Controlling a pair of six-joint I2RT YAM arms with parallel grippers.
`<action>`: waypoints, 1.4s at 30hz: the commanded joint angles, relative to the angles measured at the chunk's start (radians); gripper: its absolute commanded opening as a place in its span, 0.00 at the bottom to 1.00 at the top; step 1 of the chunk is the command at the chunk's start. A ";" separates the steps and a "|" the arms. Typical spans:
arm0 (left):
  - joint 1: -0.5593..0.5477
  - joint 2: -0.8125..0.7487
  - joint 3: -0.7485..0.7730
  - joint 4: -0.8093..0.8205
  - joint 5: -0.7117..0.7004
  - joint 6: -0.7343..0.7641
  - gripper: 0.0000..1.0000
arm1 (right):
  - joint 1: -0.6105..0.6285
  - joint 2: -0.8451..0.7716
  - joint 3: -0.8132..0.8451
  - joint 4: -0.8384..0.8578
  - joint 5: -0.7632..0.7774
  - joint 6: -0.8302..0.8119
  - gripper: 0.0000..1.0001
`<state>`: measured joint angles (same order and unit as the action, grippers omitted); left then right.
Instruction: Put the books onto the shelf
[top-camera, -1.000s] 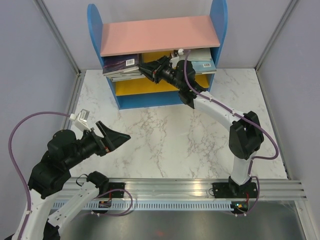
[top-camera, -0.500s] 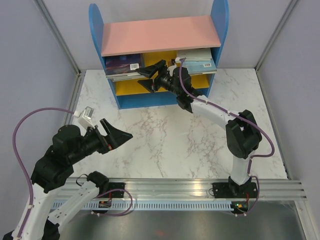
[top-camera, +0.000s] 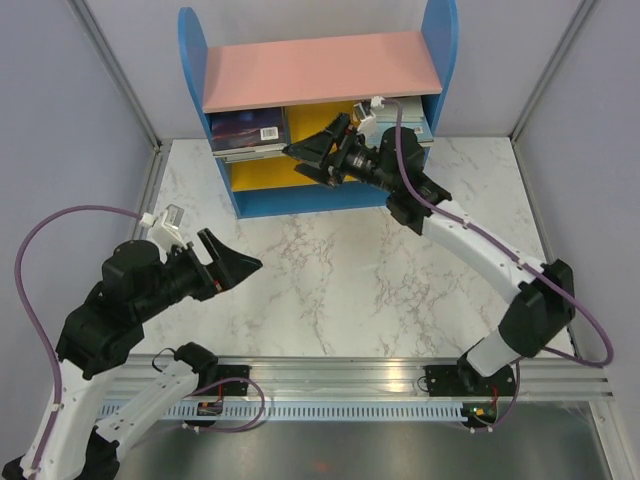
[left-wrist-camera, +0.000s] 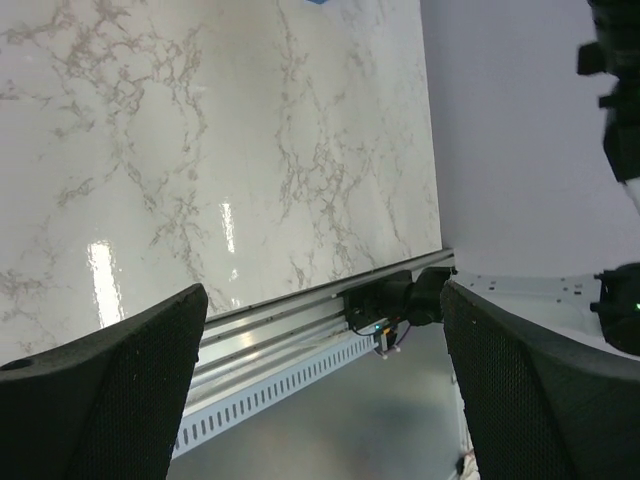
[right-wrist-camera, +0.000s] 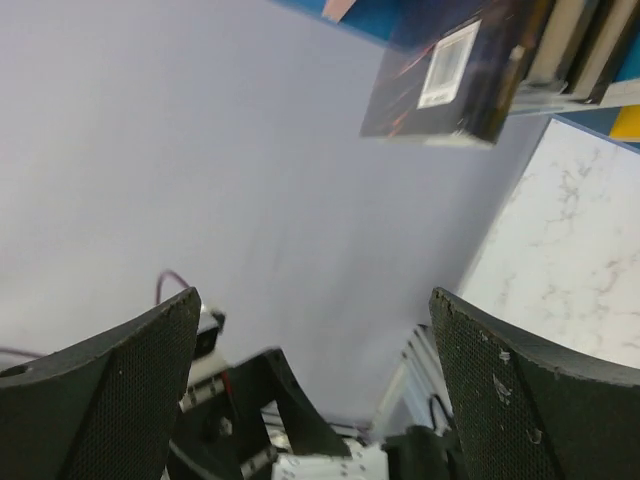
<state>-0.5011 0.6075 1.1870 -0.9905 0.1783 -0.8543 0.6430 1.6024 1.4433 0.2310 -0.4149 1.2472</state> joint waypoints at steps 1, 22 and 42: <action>-0.001 0.023 0.063 -0.042 -0.139 0.026 1.00 | 0.000 -0.152 -0.049 -0.143 -0.079 -0.242 0.98; 0.003 0.121 -0.468 0.623 -0.646 0.726 1.00 | 0.176 -0.887 -0.454 -0.757 0.299 -0.571 0.98; 0.406 0.620 -0.889 1.683 -0.360 0.715 1.00 | 0.176 -0.825 -0.646 -0.676 0.660 -0.689 0.98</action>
<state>-0.1200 1.2110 0.3298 0.4721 -0.2428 -0.0994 0.8162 0.7647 0.8051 -0.5232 0.1589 0.6277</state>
